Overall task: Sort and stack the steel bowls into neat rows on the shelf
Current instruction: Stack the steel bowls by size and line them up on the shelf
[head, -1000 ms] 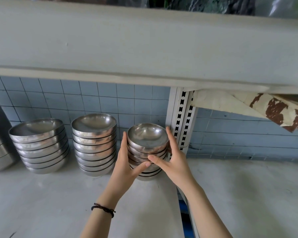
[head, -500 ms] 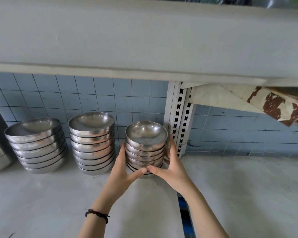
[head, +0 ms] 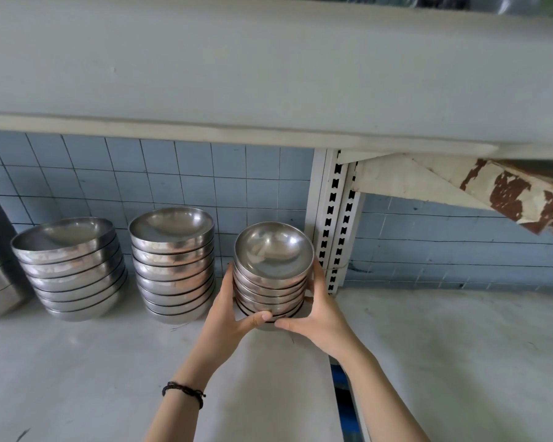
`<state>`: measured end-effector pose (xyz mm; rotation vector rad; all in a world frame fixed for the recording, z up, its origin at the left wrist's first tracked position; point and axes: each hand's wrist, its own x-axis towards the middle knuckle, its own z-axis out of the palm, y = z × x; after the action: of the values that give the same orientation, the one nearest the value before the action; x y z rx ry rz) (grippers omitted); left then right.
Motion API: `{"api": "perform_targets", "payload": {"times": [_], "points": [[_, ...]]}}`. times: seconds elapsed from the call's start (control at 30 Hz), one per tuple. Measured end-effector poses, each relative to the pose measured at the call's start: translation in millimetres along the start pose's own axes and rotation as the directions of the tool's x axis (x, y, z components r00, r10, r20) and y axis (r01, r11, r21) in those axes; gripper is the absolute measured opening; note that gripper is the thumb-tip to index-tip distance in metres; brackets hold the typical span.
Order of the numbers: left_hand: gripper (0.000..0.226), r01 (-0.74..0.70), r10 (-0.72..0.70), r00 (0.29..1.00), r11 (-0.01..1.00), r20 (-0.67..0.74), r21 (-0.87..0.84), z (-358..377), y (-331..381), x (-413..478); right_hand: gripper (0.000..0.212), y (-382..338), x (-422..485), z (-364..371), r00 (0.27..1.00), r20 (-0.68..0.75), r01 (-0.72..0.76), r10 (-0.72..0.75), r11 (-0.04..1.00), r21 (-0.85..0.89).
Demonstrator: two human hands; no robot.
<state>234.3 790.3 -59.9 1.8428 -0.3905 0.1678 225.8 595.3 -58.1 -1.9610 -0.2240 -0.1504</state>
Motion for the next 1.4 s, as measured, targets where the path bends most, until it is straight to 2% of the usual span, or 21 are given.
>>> {"api": "perform_targets", "payload": {"times": [0.1,0.2,0.4,0.53,0.7,0.83,1.0,1.17,1.27,1.4], "points": [[0.105,-0.011,0.011,1.0,1.0,-0.017,-0.003,-1,-1,2,0.126,3,3,-2,1.0,-0.011,0.001,-0.001,1.0,0.011],[0.09,-0.018,0.018,1.0,1.0,-0.012,0.001,-1,1,6,0.124,6,4,-4,1.0,-0.002,-0.011,0.011,0.999,0.033],[0.104,-0.02,0.02,1.0,1.0,-0.006,-0.01,1,0,0,0.121,7,4,-6,1.0,-0.002,-0.014,0.014,1.0,0.028],[0.099,-0.03,0.03,1.0,0.999,-0.004,0.014,1,-1,-1,0.118,9,2,-5,1.0,0.011,-0.008,0.007,0.999,0.036],[0.076,-0.109,0.113,0.991,0.992,-0.072,0.055,6,-1,-1,0.111,9,-3,0,1.0,0.007,-0.002,0.002,0.999,0.049],[0.066,-0.121,0.123,0.989,0.992,-0.076,0.022,8,3,-3,0.118,9,-1,0,1.0,0.019,0.003,-0.004,0.998,0.059],[0.07,-0.101,0.103,0.994,0.994,-0.046,0.039,7,4,-3,0.119,9,-1,1,0.999,0.031,0.009,-0.011,0.998,0.056],[0.107,0.025,-0.033,0.997,0.993,0.065,0.112,-1,-13,-5,0.127,14,-6,0,0.997,0.081,-0.01,0.009,1.0,0.012],[0.104,0.1,-0.107,0.992,0.99,0.066,0.097,-1,-17,-7,0.125,15,-6,2,0.996,0.093,-0.013,0.014,1.0,-0.007],[0.101,0.103,-0.11,0.992,0.99,0.064,0.095,1,-18,-7,0.122,12,-6,3,0.997,0.082,-0.012,0.013,1.0,-0.019]]}}
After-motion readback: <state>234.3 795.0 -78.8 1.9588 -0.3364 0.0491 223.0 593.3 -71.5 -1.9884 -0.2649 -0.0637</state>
